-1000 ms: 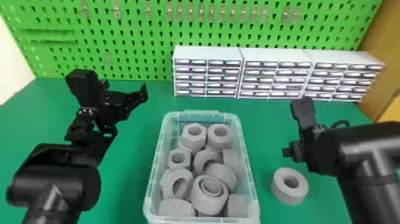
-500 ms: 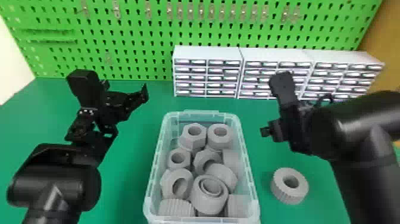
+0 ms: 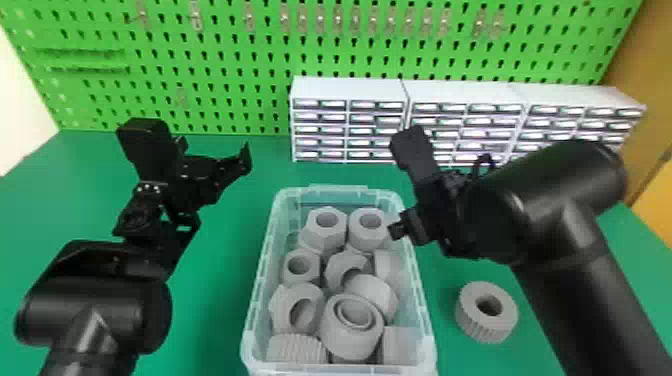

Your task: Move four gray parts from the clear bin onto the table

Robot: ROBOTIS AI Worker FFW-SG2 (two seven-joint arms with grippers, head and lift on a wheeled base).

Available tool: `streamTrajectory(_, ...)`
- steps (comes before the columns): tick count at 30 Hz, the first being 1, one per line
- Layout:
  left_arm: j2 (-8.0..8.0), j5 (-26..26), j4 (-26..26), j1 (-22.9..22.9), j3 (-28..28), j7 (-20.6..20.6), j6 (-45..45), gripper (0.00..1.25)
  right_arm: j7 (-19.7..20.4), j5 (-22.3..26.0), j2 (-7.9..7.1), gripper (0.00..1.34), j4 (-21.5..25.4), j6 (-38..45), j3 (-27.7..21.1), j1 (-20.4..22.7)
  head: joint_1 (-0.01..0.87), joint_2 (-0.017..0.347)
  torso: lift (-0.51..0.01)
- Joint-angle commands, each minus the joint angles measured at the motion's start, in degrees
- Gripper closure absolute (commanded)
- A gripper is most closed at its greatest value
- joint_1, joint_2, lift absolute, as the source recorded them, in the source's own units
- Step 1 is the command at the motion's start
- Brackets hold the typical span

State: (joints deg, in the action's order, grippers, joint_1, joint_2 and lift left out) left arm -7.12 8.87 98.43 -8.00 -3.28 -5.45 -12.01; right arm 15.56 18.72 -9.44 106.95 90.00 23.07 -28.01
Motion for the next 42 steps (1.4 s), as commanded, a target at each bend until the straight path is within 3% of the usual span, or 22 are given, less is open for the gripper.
streamTrajectory(1, 0.00, -0.09, 0.00, 0.00, 0.02, 0.00, -0.21, 0.08, 0.00, 2.99, 0.22, 0.55, -2.98, -0.44, 3.12, -2.49, 0.686, 0.026, -0.050)
streamTrajectory(14, 0.00, -0.26, -0.17, 0.00, -0.24, 0.00, -0.73, 0.08, 0.00, 6.42, 1.53, 0.55, -9.83, -2.37, 9.72, -7.33, 0.686, 0.026, -0.050)
streamTrajectory(24, -0.09, -0.26, -0.17, 0.00, -0.33, -0.18, -1.00, 0.08, 0.00, 5.98, 2.15, 0.55, -13.26, -2.72, 10.07, -7.41, 0.686, 0.026, -0.050)
streamTrajectory(42, 0.00, -0.26, -0.26, -0.09, -0.50, -0.18, -1.08, 0.08, 0.00, 5.45, 2.33, 0.55, -14.23, -2.72, 9.89, -7.59, 0.686, 0.026, -0.050)
